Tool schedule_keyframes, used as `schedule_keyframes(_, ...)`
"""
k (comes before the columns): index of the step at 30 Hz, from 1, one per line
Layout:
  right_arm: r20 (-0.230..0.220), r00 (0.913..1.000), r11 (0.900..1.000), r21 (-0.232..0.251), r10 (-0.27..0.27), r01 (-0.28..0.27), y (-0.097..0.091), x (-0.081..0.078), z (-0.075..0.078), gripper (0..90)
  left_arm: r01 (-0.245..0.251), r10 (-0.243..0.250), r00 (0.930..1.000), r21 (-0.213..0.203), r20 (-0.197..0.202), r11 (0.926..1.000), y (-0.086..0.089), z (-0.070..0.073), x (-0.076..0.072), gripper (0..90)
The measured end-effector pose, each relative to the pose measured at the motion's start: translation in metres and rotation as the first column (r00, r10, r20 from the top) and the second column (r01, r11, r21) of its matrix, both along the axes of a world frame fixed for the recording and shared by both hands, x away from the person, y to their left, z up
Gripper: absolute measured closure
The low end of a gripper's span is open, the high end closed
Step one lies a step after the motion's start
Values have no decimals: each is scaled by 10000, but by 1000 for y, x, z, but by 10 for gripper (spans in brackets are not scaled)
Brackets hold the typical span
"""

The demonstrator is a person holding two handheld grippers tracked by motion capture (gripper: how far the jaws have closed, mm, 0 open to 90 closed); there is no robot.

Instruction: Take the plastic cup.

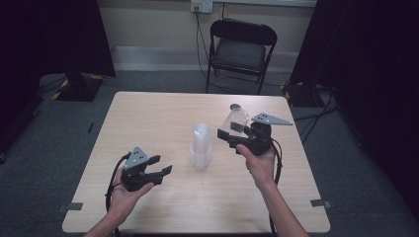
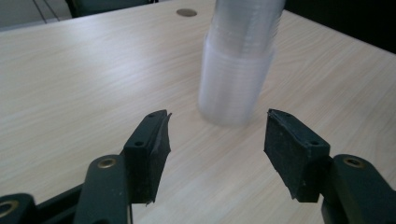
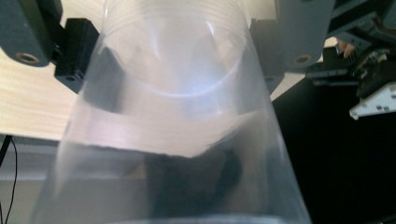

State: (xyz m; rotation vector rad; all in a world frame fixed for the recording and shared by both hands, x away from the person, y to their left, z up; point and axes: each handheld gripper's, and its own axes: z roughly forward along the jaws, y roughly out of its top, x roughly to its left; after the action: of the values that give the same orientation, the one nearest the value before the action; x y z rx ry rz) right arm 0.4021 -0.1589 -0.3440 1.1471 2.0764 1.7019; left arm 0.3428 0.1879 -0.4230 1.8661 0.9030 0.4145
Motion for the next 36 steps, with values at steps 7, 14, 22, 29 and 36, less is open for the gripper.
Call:
schedule_keyframes(7,-522,9986,9998,170,103,-95,-8,-7,-15,332,1010,-1004,9938,-99,486,9948,-26,7,2,318)
schedule_keyframes(14,-1304,9909,9976,648,323,-240,-16,-15,-32,333,1490,-1475,9874,-220,571,9886,-53,8,8,282)
schedule_keyframes(22,-2110,9768,9941,1080,354,-127,-26,-20,-49,333,1808,-1759,9782,-368,1107,9828,-76,3,9,341)
schedule_keyframes(29,-2697,9604,9878,1532,697,-287,-26,-26,-59,334,2504,-2395,9615,-711,1345,9655,-89,-2,5,431)
schedule_keyframes(36,-3085,9446,9755,2151,1121,-455,-22,-37,-72,335,2730,-2545,9527,-997,1659,9568,-92,-6,-1,521)
